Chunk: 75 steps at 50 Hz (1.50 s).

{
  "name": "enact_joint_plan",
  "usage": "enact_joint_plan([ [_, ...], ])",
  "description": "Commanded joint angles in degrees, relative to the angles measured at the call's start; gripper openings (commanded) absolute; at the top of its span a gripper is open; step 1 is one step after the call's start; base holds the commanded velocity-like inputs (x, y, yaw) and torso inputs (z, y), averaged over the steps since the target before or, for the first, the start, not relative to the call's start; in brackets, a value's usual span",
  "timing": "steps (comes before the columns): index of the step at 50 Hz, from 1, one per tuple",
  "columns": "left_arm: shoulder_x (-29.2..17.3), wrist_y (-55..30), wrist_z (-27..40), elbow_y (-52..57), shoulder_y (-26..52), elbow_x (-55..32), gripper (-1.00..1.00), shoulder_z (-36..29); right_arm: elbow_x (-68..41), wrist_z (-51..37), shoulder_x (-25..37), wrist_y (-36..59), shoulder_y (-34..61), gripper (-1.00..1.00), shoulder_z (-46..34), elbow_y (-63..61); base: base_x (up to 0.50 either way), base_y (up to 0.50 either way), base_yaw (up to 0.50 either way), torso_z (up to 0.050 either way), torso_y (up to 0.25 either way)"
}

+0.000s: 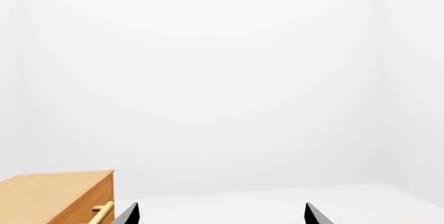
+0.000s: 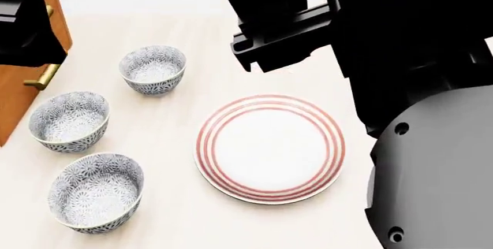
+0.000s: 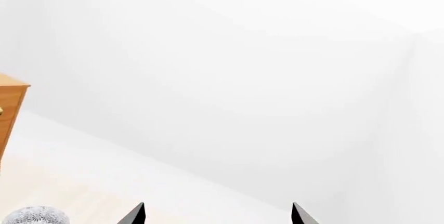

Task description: Put the bowl at the front on the plate.

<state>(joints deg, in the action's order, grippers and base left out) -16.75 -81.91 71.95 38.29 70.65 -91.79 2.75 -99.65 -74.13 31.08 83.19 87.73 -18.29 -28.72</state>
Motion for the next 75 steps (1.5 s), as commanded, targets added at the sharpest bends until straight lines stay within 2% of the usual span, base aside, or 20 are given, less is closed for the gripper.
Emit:
enact_joint_plan([
  [1, -1.02, 1.28, -0.42, 0.19, -0.43, 0.41, 1.0, -0.79, -0.38, -0.07, 0.98, -1.18, 0.64, 1.0, -1.07, -0.42, 0.3, 0.0, 0.0, 0.0, 0.0],
  [38, -3.33, 4.47, -1.31, 0.12, -1.61, 1.08, 1.0, -2.81, -0.19, 0.9, 2.71, -3.66, 1.71, 1.0, -3.63, -1.76, 0.29, 0.0, 0.0, 0.0, 0.0],
  [39, -3.32, 4.65, -0.88, -0.29, -1.74, 0.51, 1.0, -2.82, 1.95, 2.23, 2.65, -3.64, 1.63, 1.0, -3.17, -3.23, 0.0, 0.0, 0.0, 0.0, 0.0],
  [41, -3.38, 4.81, -0.34, -0.48, -1.93, -0.28, 1.0, -2.83, 0.19, 1.23, 2.77, -4.11, 1.83, 1.0, -3.48, -2.46, 0.0, 0.0, 0.0, 0.0, 0.0],
  [43, -3.83, 5.48, 2.56, -1.64, -3.17, -4.56, 1.0, -3.13, -0.09, 1.07, 2.86, -4.34, 1.99, 1.0, -3.53, -2.51, 0.0, 0.0, 0.0, 0.0, 0.0],
  [45, -4.18, 5.24, 3.32, -1.15, -3.63, -4.45, 1.0, -3.65, -0.41, 1.07, 3.13, -4.27, 2.15, 1.0, -3.72, -2.72, 0.0, 0.0, 0.0, 0.0, 0.0],
  [46, -5.34, 5.03, 7.73, -3.3, -3.78, -8.65, 1.0, -6.2, -0.28, 1.34, 3.27, -4.44, 2.0, 1.0, -3.53, -2.87, 0.0, 0.0, 0.0, 0.0, 0.0],
  [47, -5.89, 4.65, 8.98, -3.52, -3.94, -9.84, 1.0, -7.38, -0.24, 1.41, 3.43, -4.54, 1.92, 1.0, -3.46, -2.93, 0.0, 0.0, 0.0, 0.0, 0.0],
  [50, -5.84, 4.46, 6.93, -1.42, -7.69, -8.13, 1.0, -6.96, -0.28, 1.86, 4.3, -4.75, 1.48, 1.0, -3.11, -3.1, 0.0, 0.0, 0.0, 0.0, 0.0],
  [60, -7.46, 7.38, 11.59, -1.8, -11.74, -16.59, 1.0, -10.51, -0.79, 2.26, 5.6, -5.2, 3.58, 1.0, -2.7, -2.28, 0.0, 0.0, 0.0, 0.0, 0.0],
  [62, -7.66, 7.33, 11.97, -1.49, -12.1, -15.99, 1.0, -10.89, -1.12, 2.14, 5.79, -5.23, 3.95, 1.0, -2.82, -2.19, 0.0, 0.0, 0.0, 0.0, 0.0],
  [75, -11.14, 11.55, 16.26, -6.12, -15.24, -25.03, 1.0, -19.01, -1.18, 2.55, 7.48, -5.85, 3.56, 1.0, -2.67, -3.51, 0.0, 0.0, 0.0, 0.0, 0.0],
])
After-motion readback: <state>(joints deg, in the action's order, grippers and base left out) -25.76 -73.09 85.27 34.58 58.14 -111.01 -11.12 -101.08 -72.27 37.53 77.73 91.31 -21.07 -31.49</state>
